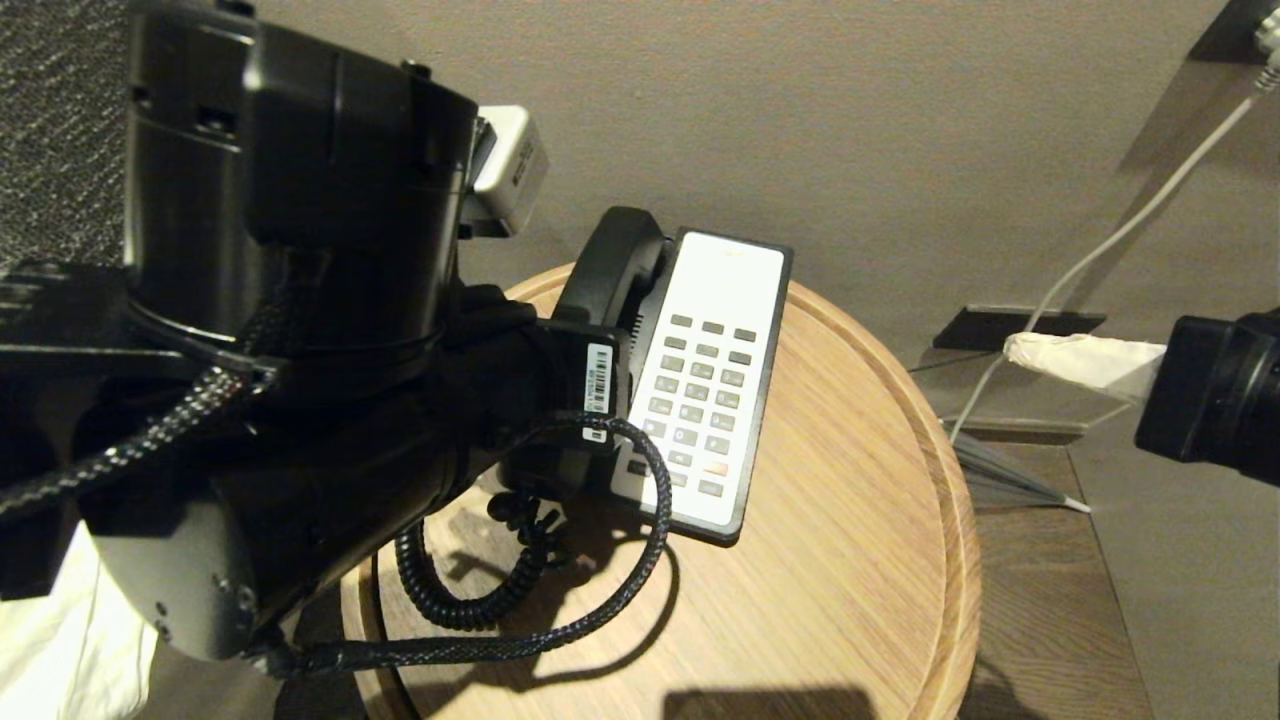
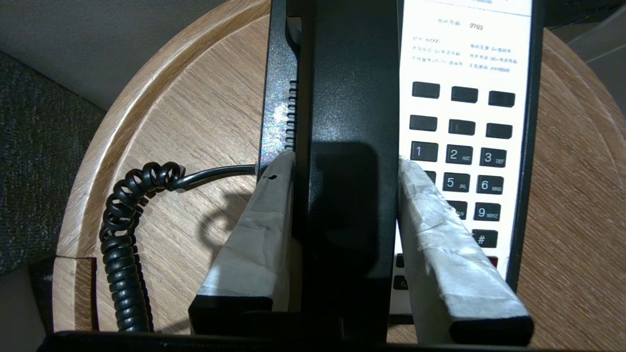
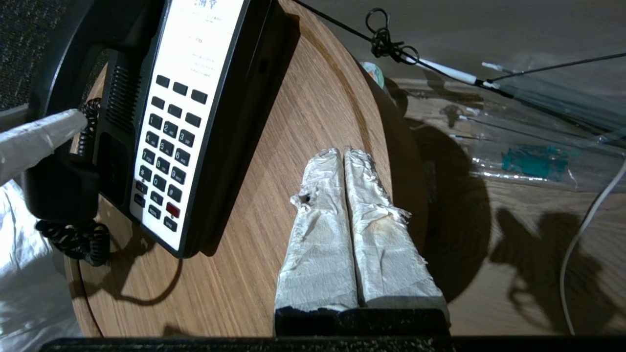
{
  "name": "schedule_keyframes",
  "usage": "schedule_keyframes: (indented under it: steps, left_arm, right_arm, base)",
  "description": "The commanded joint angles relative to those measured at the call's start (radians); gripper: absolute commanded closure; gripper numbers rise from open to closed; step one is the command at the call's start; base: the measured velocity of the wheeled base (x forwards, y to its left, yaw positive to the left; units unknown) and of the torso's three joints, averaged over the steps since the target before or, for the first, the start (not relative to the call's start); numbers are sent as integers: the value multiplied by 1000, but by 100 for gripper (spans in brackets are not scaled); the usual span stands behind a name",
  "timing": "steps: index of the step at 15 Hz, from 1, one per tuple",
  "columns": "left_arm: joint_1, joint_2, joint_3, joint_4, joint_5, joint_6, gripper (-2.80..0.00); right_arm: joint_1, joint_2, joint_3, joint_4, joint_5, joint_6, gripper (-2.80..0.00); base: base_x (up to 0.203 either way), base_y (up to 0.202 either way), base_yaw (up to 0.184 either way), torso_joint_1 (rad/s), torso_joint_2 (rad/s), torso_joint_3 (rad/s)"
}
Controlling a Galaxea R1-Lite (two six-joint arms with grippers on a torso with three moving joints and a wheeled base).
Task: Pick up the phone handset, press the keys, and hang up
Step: Put the handset back
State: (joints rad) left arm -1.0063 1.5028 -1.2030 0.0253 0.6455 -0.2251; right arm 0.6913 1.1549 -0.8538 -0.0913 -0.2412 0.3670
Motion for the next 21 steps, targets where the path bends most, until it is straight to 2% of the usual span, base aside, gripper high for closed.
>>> schedule_keyframes:
  steps: [1, 5, 9, 21]
  left_arm:
    - [13, 5, 3, -2, -3, -2, 0]
    - [35, 14, 26, -19, -15, 22, 0]
    - [58, 16, 85, -146, -45, 102, 0]
    - [63, 50, 39, -140, -47, 97, 0]
  right_arm:
    - [1, -4, -5, -1, -1, 3, 0]
    - [1, -14, -1, -2, 0, 3, 0]
    - [1, -21, 4, -1, 0, 6, 0]
    - [1, -37, 26, 5, 0, 7, 0]
  base:
    - [0, 0, 0, 0, 0, 0]
    - [0, 0, 0, 0, 0, 0]
    - [0, 0, 0, 0, 0, 0]
    - [0, 0, 0, 0, 0, 0]
